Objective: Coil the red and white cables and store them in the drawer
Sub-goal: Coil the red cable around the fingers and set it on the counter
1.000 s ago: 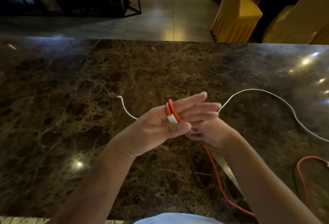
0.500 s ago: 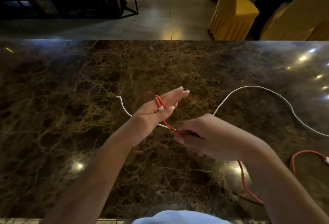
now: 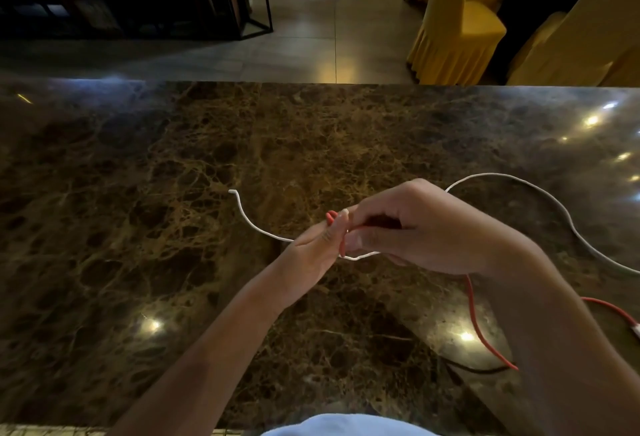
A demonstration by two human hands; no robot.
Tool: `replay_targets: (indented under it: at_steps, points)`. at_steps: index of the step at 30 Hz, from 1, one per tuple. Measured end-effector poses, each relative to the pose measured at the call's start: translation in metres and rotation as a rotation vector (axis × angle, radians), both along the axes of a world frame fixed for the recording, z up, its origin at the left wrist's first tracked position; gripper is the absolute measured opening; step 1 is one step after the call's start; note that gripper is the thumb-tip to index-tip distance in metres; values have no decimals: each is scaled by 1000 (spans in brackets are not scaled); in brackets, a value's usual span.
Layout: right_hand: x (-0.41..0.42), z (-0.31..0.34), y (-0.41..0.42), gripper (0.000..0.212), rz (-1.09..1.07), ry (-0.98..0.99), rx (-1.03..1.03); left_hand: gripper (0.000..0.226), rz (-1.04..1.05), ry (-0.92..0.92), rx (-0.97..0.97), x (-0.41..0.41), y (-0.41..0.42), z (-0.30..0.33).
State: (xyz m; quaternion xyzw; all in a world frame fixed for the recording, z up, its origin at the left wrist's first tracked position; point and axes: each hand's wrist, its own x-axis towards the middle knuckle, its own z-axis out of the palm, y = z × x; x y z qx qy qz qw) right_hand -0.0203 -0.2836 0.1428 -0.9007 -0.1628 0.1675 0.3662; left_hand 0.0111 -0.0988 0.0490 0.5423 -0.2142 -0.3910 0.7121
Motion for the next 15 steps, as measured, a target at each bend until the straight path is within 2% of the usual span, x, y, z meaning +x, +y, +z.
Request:
replay_targets:
  at_steps: [3, 5, 9, 11, 13, 15]
  points:
    - [4, -6, -8, 10, -72, 59, 113, 62, 3, 17, 59, 0, 2, -3]
    - [5, -8, -13, 15, -105, 85, 170, 64, -21, -34, 102, 1, 4, -2]
    - [6, -8, -16, 17, -78, 67, 117, 75, -71, -149, 174, -2, 4, -5]
    - [8, -6, -15, 14, -16, 112, 100, 71, -75, -117, 183, -5, 3, -8]
    - [10, -6, -14, 14, 41, 169, 89, 65, -20, 17, 133, -6, 1, -11]
    - [12, -7, -15, 13, 57, 202, 90, 45, 45, 85, 108, -6, 0, -15]
